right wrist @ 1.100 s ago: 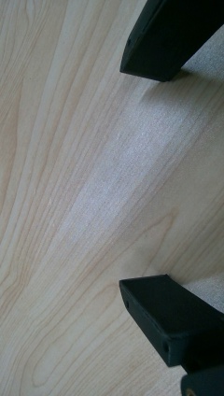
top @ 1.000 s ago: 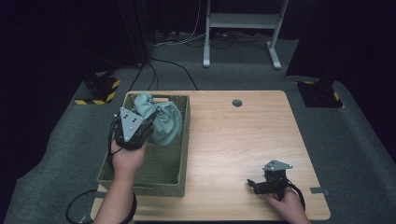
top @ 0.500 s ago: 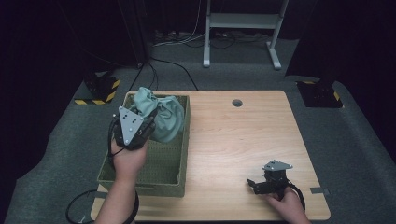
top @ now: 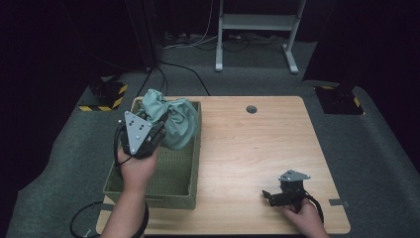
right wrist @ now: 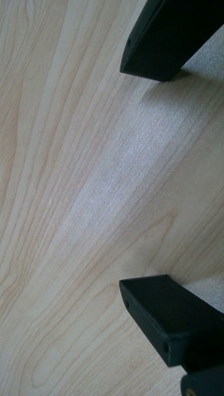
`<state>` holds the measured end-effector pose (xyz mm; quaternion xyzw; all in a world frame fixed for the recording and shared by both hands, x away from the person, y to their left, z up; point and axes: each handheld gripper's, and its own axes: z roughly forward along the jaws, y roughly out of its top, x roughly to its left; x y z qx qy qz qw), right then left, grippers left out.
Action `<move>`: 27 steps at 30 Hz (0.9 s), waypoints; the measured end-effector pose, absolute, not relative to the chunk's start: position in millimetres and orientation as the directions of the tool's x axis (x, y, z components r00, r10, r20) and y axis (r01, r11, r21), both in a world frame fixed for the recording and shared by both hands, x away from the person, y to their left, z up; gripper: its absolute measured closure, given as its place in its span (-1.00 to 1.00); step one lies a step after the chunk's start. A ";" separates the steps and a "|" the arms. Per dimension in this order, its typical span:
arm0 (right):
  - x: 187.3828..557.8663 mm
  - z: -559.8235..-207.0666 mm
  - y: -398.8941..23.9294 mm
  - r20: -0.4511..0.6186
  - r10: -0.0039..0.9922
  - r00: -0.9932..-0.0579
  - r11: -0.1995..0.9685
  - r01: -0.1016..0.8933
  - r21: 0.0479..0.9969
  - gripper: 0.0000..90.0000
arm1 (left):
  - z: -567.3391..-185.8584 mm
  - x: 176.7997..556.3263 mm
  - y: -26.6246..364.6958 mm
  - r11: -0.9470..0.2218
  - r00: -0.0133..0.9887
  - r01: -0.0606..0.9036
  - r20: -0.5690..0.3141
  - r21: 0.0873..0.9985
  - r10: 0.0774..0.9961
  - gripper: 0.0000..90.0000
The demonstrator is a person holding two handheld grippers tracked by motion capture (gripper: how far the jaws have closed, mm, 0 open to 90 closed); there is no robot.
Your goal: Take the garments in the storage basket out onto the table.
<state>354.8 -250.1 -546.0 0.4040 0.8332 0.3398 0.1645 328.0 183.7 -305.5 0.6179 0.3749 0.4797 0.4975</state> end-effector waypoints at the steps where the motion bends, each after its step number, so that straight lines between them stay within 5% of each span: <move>1: 354.9 -546.0 -250.1 0.001 0.785 -0.619 0.442 0.562 0.699 -1.00 | -303.8 327.9 182.7 -0.222 0.263 -0.018 0.218 0.975 0.940 0.44; 27: 355.1 -546.0 -250.6 0.004 0.785 -0.620 0.439 0.561 0.702 -1.00 | -267.3 315.5 147.7 -0.222 0.314 -0.132 0.253 0.966 0.915 0.44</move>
